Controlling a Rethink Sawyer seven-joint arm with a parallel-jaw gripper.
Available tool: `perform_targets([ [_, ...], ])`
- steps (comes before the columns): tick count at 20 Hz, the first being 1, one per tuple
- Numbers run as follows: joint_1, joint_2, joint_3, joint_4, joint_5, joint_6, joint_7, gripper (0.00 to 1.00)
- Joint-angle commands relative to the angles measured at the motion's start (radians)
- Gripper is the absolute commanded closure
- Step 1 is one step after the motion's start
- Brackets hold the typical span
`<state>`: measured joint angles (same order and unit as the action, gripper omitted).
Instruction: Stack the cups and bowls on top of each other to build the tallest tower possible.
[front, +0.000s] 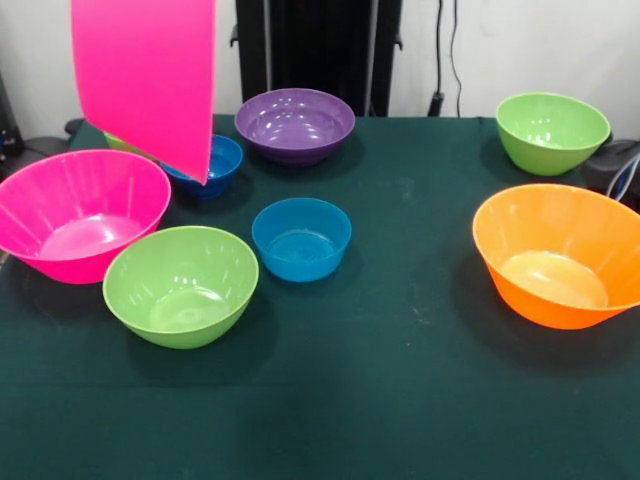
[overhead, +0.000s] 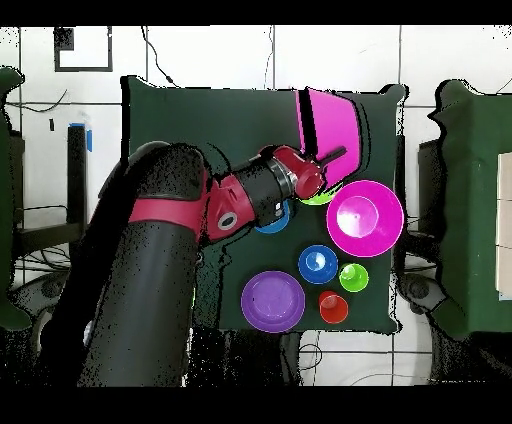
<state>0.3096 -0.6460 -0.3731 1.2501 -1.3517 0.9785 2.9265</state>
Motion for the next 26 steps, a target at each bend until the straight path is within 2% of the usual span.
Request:
perform_targets([
  [1,0.034,0.014,0.037,0.118,0.041,-0.018,-0.215,1.0],
  [12,0.054,0.031,0.031,0.133,0.058,0.003,-0.19,1.0],
  [26,0.072,0.065,0.006,0.09,0.048,0.039,-0.196,1.0],
])
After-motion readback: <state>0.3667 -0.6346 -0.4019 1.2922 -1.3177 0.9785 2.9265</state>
